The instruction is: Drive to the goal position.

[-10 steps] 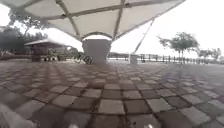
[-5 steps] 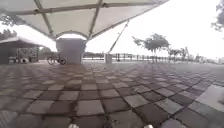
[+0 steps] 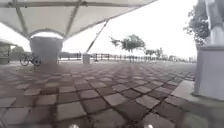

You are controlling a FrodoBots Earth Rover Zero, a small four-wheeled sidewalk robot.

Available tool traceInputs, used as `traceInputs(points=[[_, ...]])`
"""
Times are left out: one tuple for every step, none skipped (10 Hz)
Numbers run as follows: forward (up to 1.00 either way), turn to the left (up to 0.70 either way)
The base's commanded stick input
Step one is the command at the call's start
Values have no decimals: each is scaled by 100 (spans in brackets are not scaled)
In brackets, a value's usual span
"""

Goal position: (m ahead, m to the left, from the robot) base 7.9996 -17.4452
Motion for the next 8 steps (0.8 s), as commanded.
traceInputs(points=[[0,0],[0,0],[0,0],[0,0],[0,0],[0,0],[34,0],[85,0]])
